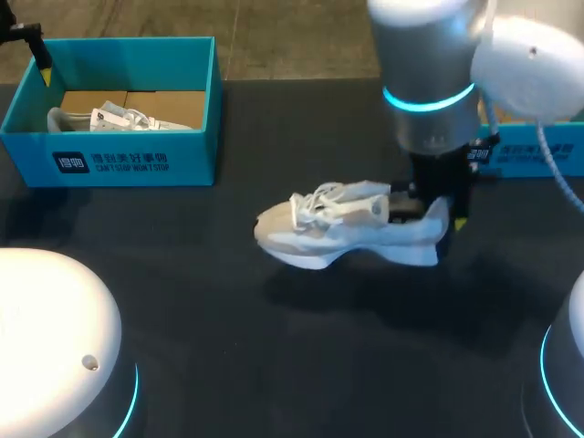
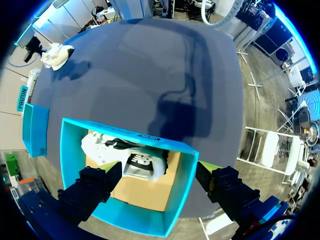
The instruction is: Take the shoe out of the shoebox, open the shoe tongue, remove and reinsert the insole, then place the shoe into the shoebox
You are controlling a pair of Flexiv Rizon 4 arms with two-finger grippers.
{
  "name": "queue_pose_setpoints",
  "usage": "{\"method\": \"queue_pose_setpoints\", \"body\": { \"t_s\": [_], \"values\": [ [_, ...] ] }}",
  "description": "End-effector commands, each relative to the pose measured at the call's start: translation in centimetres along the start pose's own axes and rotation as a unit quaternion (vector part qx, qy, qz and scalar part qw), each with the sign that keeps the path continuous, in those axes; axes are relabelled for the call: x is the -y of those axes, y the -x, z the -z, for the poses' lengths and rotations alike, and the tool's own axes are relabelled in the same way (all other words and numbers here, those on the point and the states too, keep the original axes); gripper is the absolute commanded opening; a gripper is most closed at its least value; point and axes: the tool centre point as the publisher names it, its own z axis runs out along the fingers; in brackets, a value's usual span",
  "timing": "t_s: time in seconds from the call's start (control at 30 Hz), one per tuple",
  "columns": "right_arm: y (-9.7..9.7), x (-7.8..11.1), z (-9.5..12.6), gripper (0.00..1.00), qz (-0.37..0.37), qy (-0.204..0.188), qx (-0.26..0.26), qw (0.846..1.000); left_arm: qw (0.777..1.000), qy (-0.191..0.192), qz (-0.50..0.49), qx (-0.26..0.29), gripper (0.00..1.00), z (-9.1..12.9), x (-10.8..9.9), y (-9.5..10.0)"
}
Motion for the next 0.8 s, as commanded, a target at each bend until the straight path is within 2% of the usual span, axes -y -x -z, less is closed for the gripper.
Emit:
{"method": "queue_pose_setpoints", "body": {
  "t_s": [0.03, 0.4, 0.8],
  "values": [
    [-1.9, 0.9, -1.7, 0.0, 0.006, -0.004, -0.004, 1.0, 1.0, 0.001, 0.0, -0.001, 1.0, 0.0, 0.1, 0.0],
    [-6.3, 2.4, -4.4, 0.0, 0.021, -0.004, 0.02, 1.0, 1.0, 0.001, 0.0, -0.001, 1.0, 0.0, 0.1, 0.0],
    [-8.1, 2.9, -6.7, 0.0, 0.02, 0.001, 0.028, 0.999, 1.0, 0.001, 0.0, -0.001, 1.0, 0.0, 0.1, 0.0]
  ]
}}
